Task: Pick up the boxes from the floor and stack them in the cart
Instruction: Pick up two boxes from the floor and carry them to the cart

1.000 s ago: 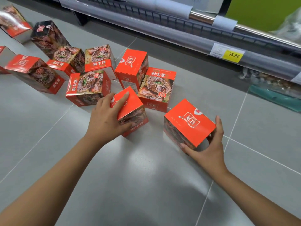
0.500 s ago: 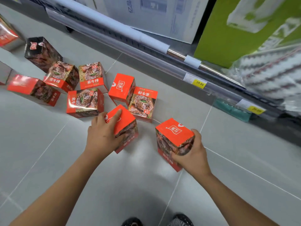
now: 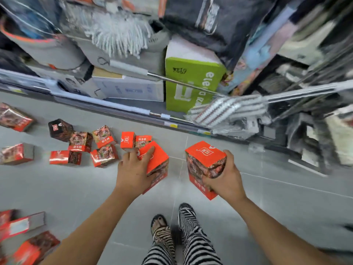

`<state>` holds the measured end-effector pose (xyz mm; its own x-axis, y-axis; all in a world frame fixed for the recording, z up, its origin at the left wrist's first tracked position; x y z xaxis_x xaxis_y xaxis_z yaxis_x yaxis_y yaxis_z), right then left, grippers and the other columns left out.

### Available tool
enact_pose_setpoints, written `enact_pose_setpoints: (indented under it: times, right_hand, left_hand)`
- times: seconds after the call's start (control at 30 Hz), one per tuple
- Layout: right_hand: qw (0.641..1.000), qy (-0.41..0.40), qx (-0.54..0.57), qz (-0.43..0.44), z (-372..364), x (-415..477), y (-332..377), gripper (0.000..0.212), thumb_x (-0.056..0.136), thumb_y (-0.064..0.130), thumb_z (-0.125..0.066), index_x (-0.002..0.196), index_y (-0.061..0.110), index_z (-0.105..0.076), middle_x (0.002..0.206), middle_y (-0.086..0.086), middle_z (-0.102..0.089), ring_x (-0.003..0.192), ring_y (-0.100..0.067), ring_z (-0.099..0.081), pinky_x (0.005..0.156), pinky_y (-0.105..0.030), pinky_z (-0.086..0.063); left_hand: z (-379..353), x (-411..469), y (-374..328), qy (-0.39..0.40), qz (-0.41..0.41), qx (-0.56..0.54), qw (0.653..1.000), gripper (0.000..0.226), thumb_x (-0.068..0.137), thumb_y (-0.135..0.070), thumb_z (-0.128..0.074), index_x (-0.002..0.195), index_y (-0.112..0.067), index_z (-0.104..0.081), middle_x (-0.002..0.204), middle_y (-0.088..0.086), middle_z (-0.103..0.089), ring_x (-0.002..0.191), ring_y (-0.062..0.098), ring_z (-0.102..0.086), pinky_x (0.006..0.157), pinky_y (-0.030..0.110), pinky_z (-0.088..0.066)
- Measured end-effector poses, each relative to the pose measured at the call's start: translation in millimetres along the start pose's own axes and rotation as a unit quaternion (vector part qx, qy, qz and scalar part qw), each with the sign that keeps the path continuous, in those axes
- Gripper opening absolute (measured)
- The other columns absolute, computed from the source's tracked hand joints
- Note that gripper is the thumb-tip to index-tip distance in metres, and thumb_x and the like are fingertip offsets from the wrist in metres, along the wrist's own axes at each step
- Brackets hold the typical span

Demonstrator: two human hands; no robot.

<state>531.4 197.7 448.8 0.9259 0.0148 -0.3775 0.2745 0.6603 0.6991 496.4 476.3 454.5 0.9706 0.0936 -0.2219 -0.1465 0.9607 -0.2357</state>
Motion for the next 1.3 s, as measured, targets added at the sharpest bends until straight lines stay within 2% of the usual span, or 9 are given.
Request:
enact_pose_setpoints:
  times: [0.1,0.23,0.37,0.57,0.7,0.87,0.93,1.1,1.3]
  right_hand:
    - [0.999,-0.035,0.011,-0.014,55.0,-49.7,26.2,0.101,0.053,0.031,-0.087,0.134,0.029,-0.028,0.118,0.002,-0.061,0.102,-0.017,-0.059,0.081,-0.028,-0.045]
    - [0.994,-0.095,0.045,-0.031,104.3,-109.1,36.1,0.095,0.057,0.025,-0.089,0.132,0.028,-0.030,0.113,0.006,-0.061,0.100,-0.013,-0.060,0.078,-0.024,-0.043]
    - [0.969,-0.209,0.102,-0.085,139.9,-170.0,23.9,0.089,0.058,0.026,-0.090,0.126,0.032,-0.032,0.101,0.011,-0.060,0.091,-0.011,-0.059,0.075,-0.022,-0.041]
    - [0.929,-0.317,0.127,-0.140,191.0,-254.1,-10.0,0.089,0.060,0.029,-0.089,0.130,0.027,-0.034,0.105,0.008,-0.060,0.093,-0.013,-0.058,0.079,-0.026,-0.043]
    - [0.881,-0.416,0.151,-0.168,235.9,-317.9,-43.5,0.086,0.055,0.033,-0.087,0.124,0.032,-0.036,0.111,0.006,-0.063,0.101,-0.014,-0.062,0.087,-0.031,-0.048]
    - [0.806,-0.532,0.159,-0.204,290.5,-397.5,-85.6,0.093,0.061,0.023,-0.089,0.134,0.019,-0.031,0.107,0.005,-0.058,0.096,-0.011,-0.056,0.076,-0.014,-0.036]
    - [0.780,-0.566,0.148,-0.223,311.1,-427.3,-109.6,0.094,0.063,0.025,-0.088,0.137,0.019,-0.030,0.109,0.004,-0.057,0.097,-0.011,-0.054,0.079,-0.015,-0.036]
    - [0.729,-0.610,0.163,-0.264,362.8,-490.3,-190.6,0.093,0.064,0.027,-0.087,0.137,0.022,-0.028,0.114,0.000,-0.059,0.103,-0.018,-0.057,0.088,-0.029,-0.043]
    - [0.685,-0.626,0.207,-0.310,428.3,-537.5,-301.9,0.090,0.067,0.013,-0.084,0.137,0.012,-0.027,0.108,0.002,-0.051,0.100,-0.015,-0.051,0.086,-0.022,-0.036]
  left_hand:
    - [57.7,-14.7,-46.5,0.003,-0.048,0.008,0.999,0.082,0.065,-0.055,-0.070,0.138,-0.025,-0.048,0.121,0.025,-0.053,0.102,0.046,-0.052,0.075,0.054,-0.049]
    - [107.9,-26.5,-101.4,0.021,-0.129,0.031,0.991,0.085,0.075,-0.057,-0.067,0.148,-0.034,-0.030,0.136,0.017,-0.041,0.118,0.038,-0.041,0.093,0.049,-0.042]
    - [133.8,-35.0,-155.3,0.015,-0.226,0.049,0.973,0.089,0.077,-0.060,-0.064,0.150,-0.038,-0.019,0.137,0.014,-0.037,0.123,0.034,-0.035,0.096,0.045,-0.039]
    - [149.5,-52.7,-255.8,0.013,-0.350,0.060,0.935,0.093,0.072,-0.063,-0.067,0.149,-0.040,-0.020,0.138,0.013,-0.037,0.125,0.034,-0.035,0.098,0.046,-0.040]
    - [150.5,-82.5,-349.0,0.031,-0.452,0.047,0.890,0.092,0.072,-0.061,-0.068,0.149,-0.039,-0.022,0.138,0.013,-0.037,0.125,0.035,-0.037,0.099,0.044,-0.038]
    - [147.8,-130.8,-468.4,0.040,-0.565,0.034,0.823,0.093,0.068,-0.060,-0.073,0.147,-0.037,-0.029,0.131,0.015,-0.043,0.118,0.037,-0.040,0.094,0.046,-0.043]
    - [145.0,-154.2,-515.7,0.040,-0.607,0.028,0.793,0.093,0.067,-0.062,-0.072,0.147,-0.036,-0.031,0.132,0.015,-0.043,0.118,0.038,-0.041,0.094,0.047,-0.044]
    - [117.3,-214.7,-638.4,0.037,-0.686,0.024,0.726,0.092,0.068,-0.065,-0.067,0.147,-0.035,-0.031,0.128,0.015,-0.044,0.118,0.038,-0.041,0.095,0.046,-0.043]
    - [41.4,-286.7,-770.7,0.087,-0.723,0.042,0.684,0.091,0.073,-0.058,-0.071,0.149,-0.035,-0.026,0.130,0.012,-0.040,0.119,0.032,-0.036,0.094,0.043,-0.039]
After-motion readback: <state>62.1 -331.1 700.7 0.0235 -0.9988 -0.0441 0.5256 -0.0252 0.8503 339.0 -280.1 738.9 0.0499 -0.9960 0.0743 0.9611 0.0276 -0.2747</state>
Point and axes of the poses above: each hand's wrist, its own x-axis towards the middle knuckle, its own z-axis out of the back of the hand, y = z × x, the point moved 3 cm from there along x, towards the middle knuckle
